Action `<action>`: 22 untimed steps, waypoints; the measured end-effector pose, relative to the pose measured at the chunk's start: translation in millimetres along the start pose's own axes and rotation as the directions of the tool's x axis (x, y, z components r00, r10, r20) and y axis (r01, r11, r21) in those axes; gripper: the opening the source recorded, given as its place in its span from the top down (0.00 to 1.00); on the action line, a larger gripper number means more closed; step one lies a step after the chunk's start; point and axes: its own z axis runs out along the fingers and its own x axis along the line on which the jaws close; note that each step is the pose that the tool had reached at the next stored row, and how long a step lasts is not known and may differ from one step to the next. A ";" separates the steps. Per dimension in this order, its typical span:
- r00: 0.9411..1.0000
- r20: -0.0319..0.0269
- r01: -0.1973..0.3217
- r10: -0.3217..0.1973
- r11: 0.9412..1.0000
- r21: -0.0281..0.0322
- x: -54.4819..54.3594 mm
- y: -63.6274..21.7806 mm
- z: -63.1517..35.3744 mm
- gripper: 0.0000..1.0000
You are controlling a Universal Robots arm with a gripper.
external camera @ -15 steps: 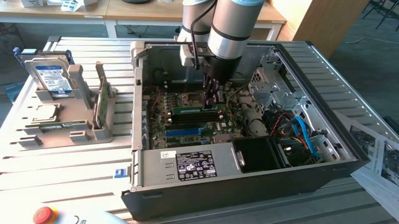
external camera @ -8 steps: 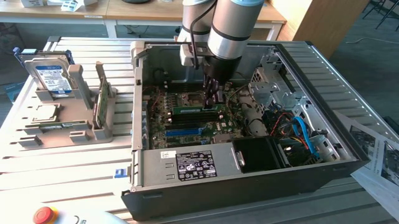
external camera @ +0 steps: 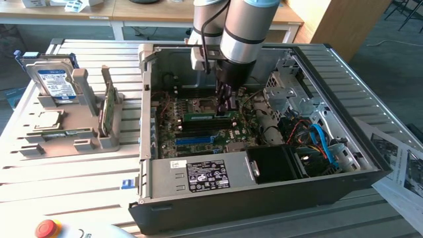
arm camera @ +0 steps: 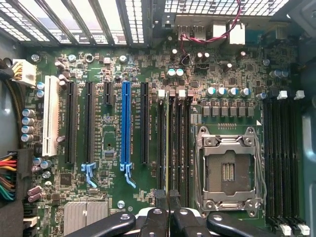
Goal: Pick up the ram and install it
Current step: 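Insert the ram into the slot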
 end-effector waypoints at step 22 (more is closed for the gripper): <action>1.000 0.000 0.000 0.000 1.000 0.000 1.8 -0.7 11.9 0.88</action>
